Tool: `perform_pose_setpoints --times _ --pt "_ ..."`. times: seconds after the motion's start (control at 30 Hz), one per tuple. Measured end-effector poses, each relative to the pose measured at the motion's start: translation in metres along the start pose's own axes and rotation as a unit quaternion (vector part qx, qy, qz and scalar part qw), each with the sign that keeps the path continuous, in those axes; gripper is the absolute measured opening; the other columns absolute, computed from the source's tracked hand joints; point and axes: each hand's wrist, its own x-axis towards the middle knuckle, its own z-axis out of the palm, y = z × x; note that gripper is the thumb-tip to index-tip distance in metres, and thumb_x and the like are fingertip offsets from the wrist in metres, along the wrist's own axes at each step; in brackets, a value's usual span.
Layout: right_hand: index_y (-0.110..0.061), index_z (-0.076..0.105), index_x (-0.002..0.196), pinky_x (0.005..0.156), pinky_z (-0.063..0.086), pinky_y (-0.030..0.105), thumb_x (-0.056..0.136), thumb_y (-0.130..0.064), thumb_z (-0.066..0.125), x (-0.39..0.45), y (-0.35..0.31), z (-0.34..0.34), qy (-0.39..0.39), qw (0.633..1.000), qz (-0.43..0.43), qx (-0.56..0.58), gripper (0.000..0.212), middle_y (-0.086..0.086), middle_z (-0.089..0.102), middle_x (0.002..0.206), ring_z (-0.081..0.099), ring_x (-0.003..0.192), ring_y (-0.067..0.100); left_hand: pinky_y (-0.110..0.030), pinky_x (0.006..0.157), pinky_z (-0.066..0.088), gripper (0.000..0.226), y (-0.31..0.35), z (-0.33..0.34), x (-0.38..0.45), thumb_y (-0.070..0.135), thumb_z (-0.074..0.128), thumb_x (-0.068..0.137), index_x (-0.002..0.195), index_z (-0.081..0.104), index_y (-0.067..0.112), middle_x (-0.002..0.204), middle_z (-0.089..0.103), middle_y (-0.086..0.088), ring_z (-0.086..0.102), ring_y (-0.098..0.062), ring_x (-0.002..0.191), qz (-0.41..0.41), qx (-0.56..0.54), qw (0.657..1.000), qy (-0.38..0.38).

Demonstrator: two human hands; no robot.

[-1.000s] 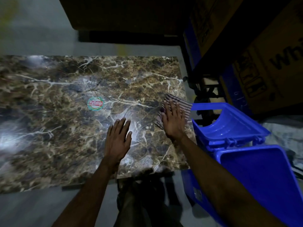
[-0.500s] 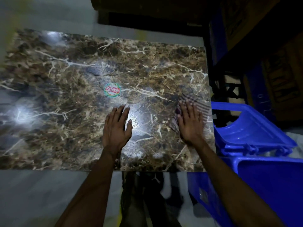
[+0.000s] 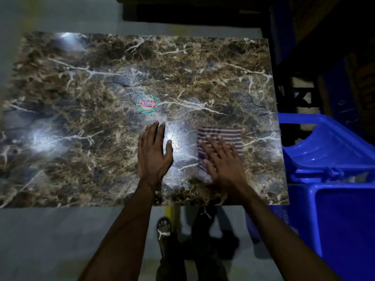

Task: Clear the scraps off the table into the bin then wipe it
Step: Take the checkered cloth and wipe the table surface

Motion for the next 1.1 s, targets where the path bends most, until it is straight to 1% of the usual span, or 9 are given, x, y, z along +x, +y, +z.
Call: perform_pose_setpoints --times 0.13,0.23,0.37,0.5,0.63,0.73,0.87,0.97,1.1 --pt "-0.038 0.015 0.166 0.127 0.014 0.051 0.110 -0.051 0.022 0.038 0.014 -0.013 0.038 0.995 0.096 0.005 0.057 -0.003 0.013 0.174 0.008 0.161 0.023 -0.048 0.125 0.023 0.057 -0.004 0.005 -0.001 0.030 0.057 0.102 0.156 0.044 0.018 0.164 0.039 -0.003 0.029 -0.025 0.154 0.019 -0.013 0.999 0.023" --pt "-0.037 0.016 0.166 0.127 0.009 0.053 0.111 -0.052 0.020 0.090 -0.010 -0.016 0.063 0.991 0.113 0.027 0.057 -0.003 0.014 0.174 0.007 0.161 0.025 -0.053 0.122 0.025 0.053 -0.009 0.008 -0.001 0.026 0.059 0.100 0.151 0.050 0.013 0.159 0.045 -0.006 0.034 -0.028 0.151 0.012 -0.029 0.999 0.036" --pt "-0.035 0.017 0.166 0.127 0.012 0.054 0.109 -0.051 0.016 0.101 -0.072 0.001 0.052 0.997 0.058 0.016 0.059 0.000 0.014 0.174 0.009 0.161 0.027 -0.059 0.115 0.030 0.046 -0.015 0.005 0.000 0.030 0.056 0.096 0.137 0.057 0.008 0.144 0.054 -0.010 0.045 -0.032 0.139 -0.023 0.009 0.998 0.059" --pt "-0.037 0.014 0.166 0.128 0.010 0.049 0.112 -0.047 0.023 0.045 -0.088 0.016 0.027 1.000 -0.007 0.010 0.056 -0.005 0.012 0.174 0.003 0.162 0.022 -0.057 0.117 0.030 0.046 -0.017 0.001 -0.001 0.027 0.055 0.100 0.144 0.057 0.012 0.150 0.053 -0.008 0.045 -0.030 0.141 -0.033 -0.037 0.998 0.046" --pt "-0.041 0.014 0.165 0.126 0.018 0.051 0.110 -0.049 0.022 0.019 -0.055 0.007 0.017 1.000 0.023 -0.004 0.056 -0.007 0.014 0.174 0.006 0.161 0.020 -0.048 0.123 0.027 0.050 -0.058 -0.017 -0.003 0.035 0.044 0.109 0.157 0.042 0.022 0.164 0.040 -0.001 0.032 -0.022 0.153 0.063 -0.034 0.997 -0.036" --pt "-0.040 0.014 0.165 0.127 0.012 0.052 0.110 -0.052 0.018 0.052 -0.050 -0.003 0.038 0.995 0.090 0.017 0.057 -0.006 0.013 0.174 0.007 0.161 0.022 -0.048 0.121 0.033 0.048 -0.086 -0.020 0.004 0.033 0.043 0.110 0.156 0.045 0.021 0.163 0.041 0.000 0.037 -0.022 0.151 0.152 -0.029 0.987 -0.044" --pt "-0.036 0.020 0.165 0.127 0.010 0.054 0.108 -0.052 0.019 0.110 -0.078 0.002 0.065 0.992 0.108 0.012 0.059 -0.001 0.018 0.173 0.011 0.160 0.026 -0.048 0.121 0.028 0.047 -0.084 -0.021 -0.003 0.029 0.048 0.107 0.153 0.048 0.022 0.161 0.044 0.001 0.037 -0.021 0.150 0.093 0.002 0.996 -0.001" --pt "-0.034 0.021 0.165 0.127 0.008 0.051 0.110 -0.049 0.021 0.124 -0.113 0.011 0.069 0.995 0.070 0.012 0.057 -0.001 0.016 0.174 0.010 0.161 0.026 -0.050 0.121 0.026 0.048 -0.085 -0.027 -0.004 0.026 0.049 0.104 0.151 0.050 0.017 0.159 0.046 -0.005 0.036 -0.025 0.150 0.050 0.035 0.997 0.039" --pt "-0.033 0.019 0.166 0.128 0.008 0.050 0.111 -0.046 0.024 0.089 -0.136 0.027 0.044 0.999 -0.009 -0.002 0.057 -0.003 0.012 0.175 0.005 0.161 0.025 -0.050 0.122 0.026 0.047 -0.083 -0.026 -0.003 0.025 0.049 0.104 0.150 0.051 0.015 0.158 0.046 -0.006 0.037 -0.024 0.150 0.045 0.032 0.998 0.038"
